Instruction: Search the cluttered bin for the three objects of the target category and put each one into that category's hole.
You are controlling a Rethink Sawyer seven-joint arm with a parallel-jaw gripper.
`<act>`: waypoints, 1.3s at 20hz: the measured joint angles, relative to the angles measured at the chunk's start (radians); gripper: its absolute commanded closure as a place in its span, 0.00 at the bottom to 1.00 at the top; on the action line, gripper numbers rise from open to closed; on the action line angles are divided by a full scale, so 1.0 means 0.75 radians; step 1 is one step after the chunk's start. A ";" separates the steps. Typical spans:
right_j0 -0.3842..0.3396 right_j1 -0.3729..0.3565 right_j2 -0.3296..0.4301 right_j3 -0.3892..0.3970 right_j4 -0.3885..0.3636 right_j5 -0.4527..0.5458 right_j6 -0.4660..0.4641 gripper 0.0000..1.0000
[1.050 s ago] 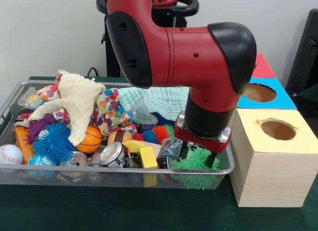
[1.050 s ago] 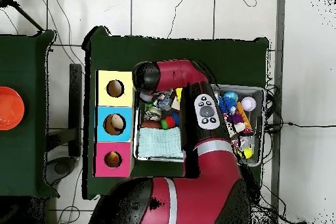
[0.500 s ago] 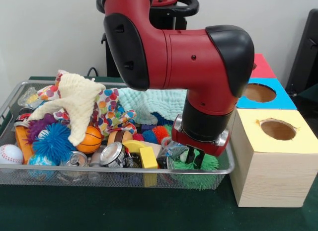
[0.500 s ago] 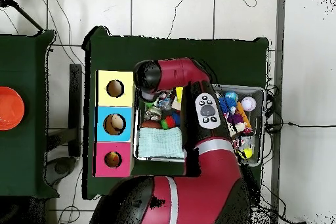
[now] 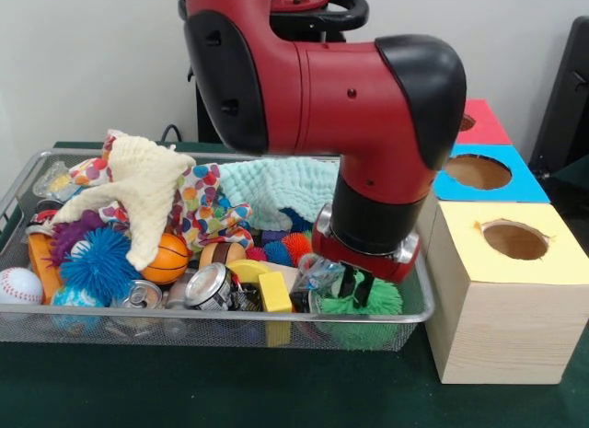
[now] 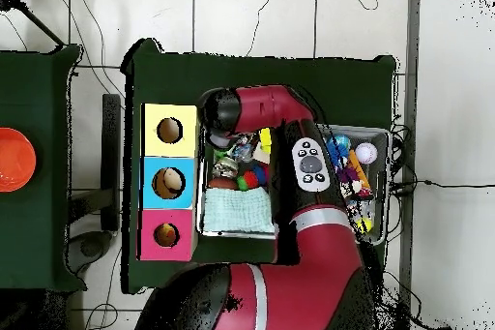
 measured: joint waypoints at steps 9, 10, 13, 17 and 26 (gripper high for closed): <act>-0.031 -0.128 0.000 0.086 0.002 0.004 0.000 1.00; -0.035 -0.152 0.000 0.100 0.005 0.010 0.000 1.00; -0.042 -0.198 0.000 0.126 0.011 0.027 0.000 1.00; -0.054 -0.256 0.000 0.153 0.018 0.061 0.000 1.00; -0.071 -0.379 0.000 0.218 0.028 0.139 0.000 1.00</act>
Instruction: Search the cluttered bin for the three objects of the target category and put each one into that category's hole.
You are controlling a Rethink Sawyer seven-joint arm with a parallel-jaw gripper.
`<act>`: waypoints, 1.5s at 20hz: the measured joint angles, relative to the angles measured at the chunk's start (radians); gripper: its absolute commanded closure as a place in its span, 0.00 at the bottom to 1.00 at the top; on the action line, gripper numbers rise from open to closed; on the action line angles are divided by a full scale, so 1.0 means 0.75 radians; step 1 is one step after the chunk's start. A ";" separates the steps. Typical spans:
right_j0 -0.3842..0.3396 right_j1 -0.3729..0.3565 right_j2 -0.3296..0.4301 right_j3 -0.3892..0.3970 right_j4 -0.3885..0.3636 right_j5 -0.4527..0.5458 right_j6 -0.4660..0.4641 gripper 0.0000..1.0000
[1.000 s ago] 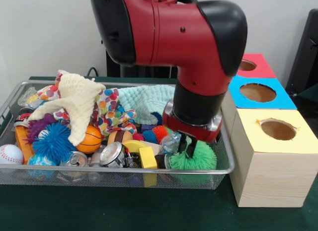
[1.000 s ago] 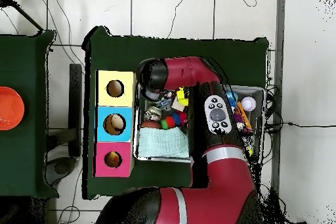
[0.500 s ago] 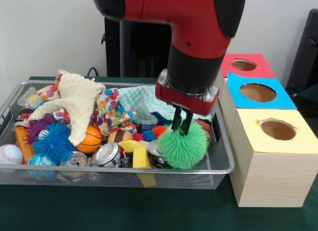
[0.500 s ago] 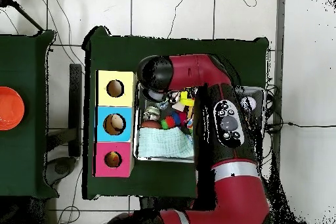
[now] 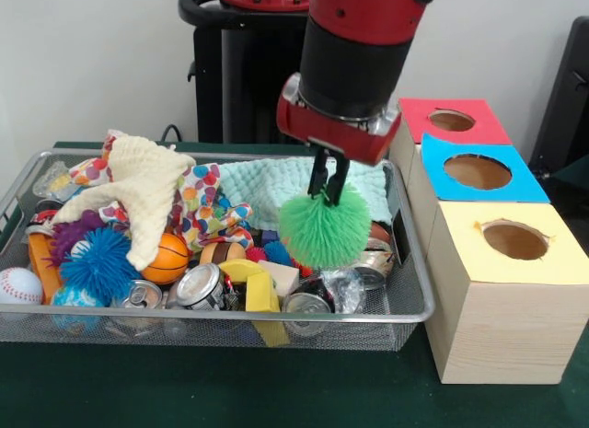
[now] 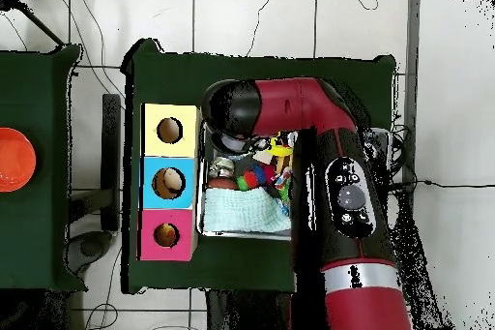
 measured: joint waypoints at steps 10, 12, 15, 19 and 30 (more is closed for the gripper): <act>-0.035 -0.123 0.000 0.128 0.000 0.003 0.000 1.00; -0.039 -0.142 0.000 0.152 0.001 0.003 0.000 1.00; -0.046 -0.178 0.000 0.202 0.001 0.004 0.000 1.00; -0.056 -0.251 0.005 0.305 0.014 0.003 0.000 1.00; -0.078 -0.363 0.045 0.514 0.027 -0.027 0.000 0.00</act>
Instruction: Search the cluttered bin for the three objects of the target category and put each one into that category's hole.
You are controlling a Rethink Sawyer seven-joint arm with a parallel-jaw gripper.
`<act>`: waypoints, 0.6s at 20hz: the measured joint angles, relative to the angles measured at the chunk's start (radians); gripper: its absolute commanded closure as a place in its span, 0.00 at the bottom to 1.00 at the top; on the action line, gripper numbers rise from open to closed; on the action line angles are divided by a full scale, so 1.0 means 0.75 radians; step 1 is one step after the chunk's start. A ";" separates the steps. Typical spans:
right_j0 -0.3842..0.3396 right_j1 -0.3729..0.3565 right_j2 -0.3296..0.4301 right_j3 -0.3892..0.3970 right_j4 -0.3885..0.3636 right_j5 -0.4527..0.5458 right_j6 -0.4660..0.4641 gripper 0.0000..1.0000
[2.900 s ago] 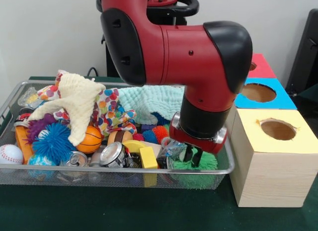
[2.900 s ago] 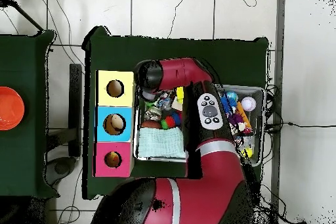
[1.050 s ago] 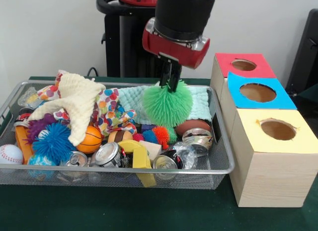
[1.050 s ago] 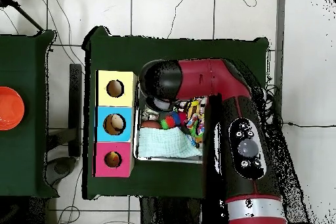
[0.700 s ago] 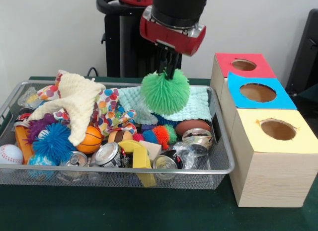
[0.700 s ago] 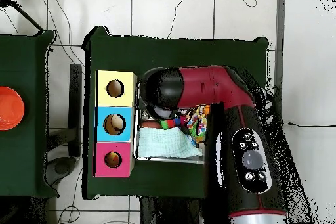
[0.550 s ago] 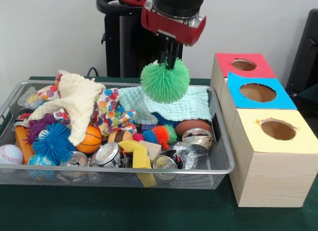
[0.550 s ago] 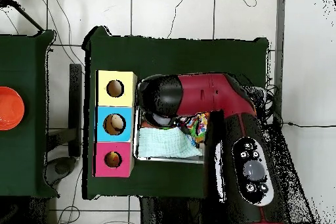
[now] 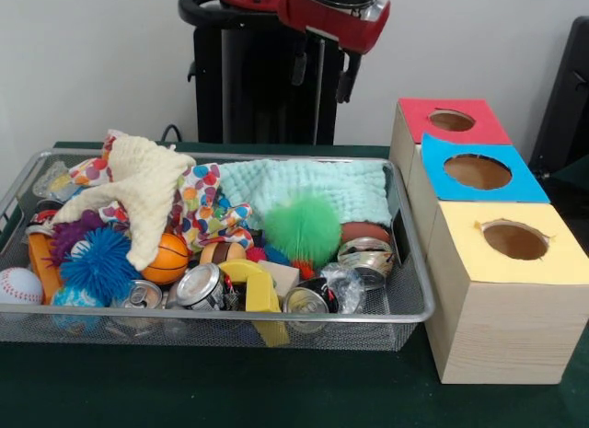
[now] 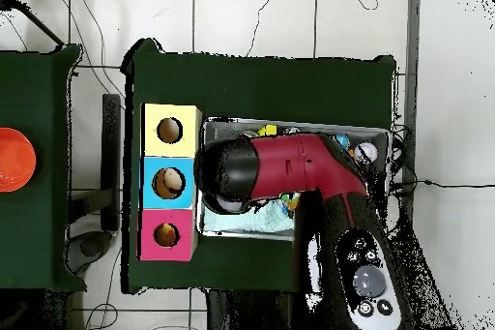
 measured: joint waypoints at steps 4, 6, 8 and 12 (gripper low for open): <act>-0.017 0.006 0.021 0.027 -0.001 -0.068 0.000 0.00; -0.034 0.015 0.033 0.030 -0.002 -0.117 0.000 0.00; -0.046 0.025 0.039 0.030 -0.003 -0.145 0.000 0.00; -0.070 0.066 0.048 0.016 -0.011 -0.175 0.000 0.00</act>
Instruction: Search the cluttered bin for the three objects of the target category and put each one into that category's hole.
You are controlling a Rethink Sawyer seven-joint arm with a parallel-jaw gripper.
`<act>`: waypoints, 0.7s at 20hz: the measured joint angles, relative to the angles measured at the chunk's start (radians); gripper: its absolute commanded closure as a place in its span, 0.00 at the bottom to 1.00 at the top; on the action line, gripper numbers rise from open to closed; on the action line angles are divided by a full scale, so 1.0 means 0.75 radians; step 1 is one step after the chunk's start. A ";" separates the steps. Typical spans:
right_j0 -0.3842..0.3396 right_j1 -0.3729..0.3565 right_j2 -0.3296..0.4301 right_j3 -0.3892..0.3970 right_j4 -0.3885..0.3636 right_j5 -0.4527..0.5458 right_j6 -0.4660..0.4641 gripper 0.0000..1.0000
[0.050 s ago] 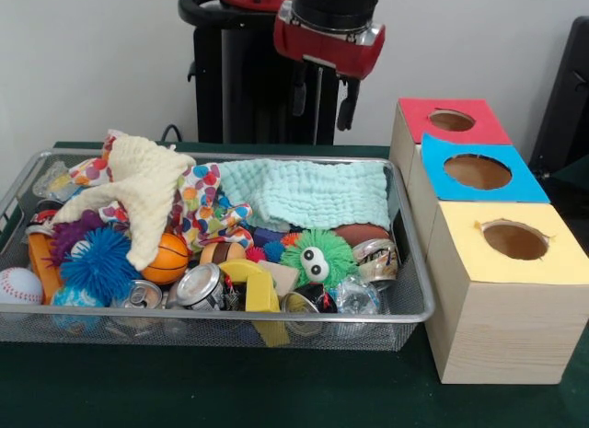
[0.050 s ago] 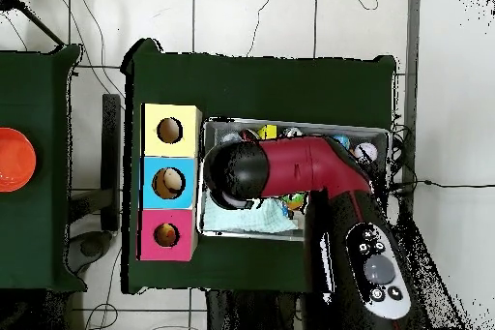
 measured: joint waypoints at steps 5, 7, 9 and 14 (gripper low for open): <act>-0.036 0.082 0.014 -0.035 -0.032 -0.005 0.000 0.00; -0.043 0.096 0.016 -0.039 -0.038 -0.005 0.000 0.00; -0.050 0.119 0.018 -0.043 -0.049 -0.005 0.000 0.00; -0.055 0.161 0.024 -0.057 -0.078 -0.005 0.000 0.00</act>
